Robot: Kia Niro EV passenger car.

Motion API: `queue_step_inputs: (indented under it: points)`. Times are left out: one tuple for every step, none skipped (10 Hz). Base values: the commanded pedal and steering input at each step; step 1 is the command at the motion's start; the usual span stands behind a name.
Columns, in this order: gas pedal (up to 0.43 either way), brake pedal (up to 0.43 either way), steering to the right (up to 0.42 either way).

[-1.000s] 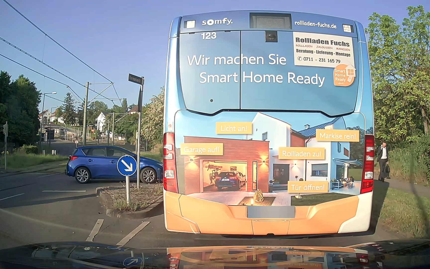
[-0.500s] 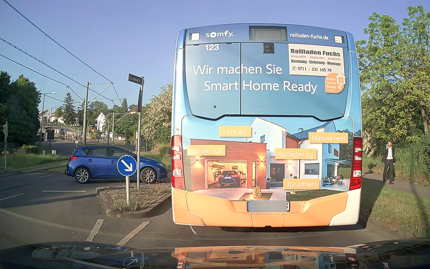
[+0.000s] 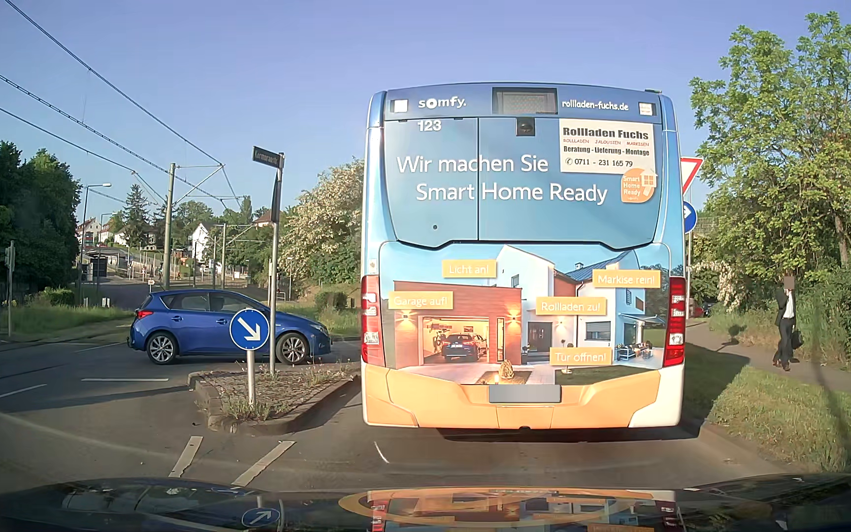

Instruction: Follow the waypoints while adhering to traffic rules and regulations

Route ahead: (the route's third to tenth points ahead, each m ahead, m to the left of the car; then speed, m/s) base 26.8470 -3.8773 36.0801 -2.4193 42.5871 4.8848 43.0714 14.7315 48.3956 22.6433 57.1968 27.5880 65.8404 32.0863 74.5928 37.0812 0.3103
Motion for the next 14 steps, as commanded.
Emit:
queue_step_inputs:
  points:
    - [0.0,0.0,0.03]
    - [0.0,0.0,0.031]
    - [0.0,0.0,0.031]
    - [0.0,0.0,0.032]
    - [0.0,0.006,0.032]
    - [0.0,0.006,0.032]
    - [0.0,0.006,0.032]
    - [0.0,0.006,0.032]
    - [0.0,0.006,0.032]
    - [0.0,0.006,0.032]
    - [0.0,0.006,0.032]
    - [0.0,0.006,0.032]
    - [0.0,0.006,0.032]
    - [0.0,0.012,0.032]
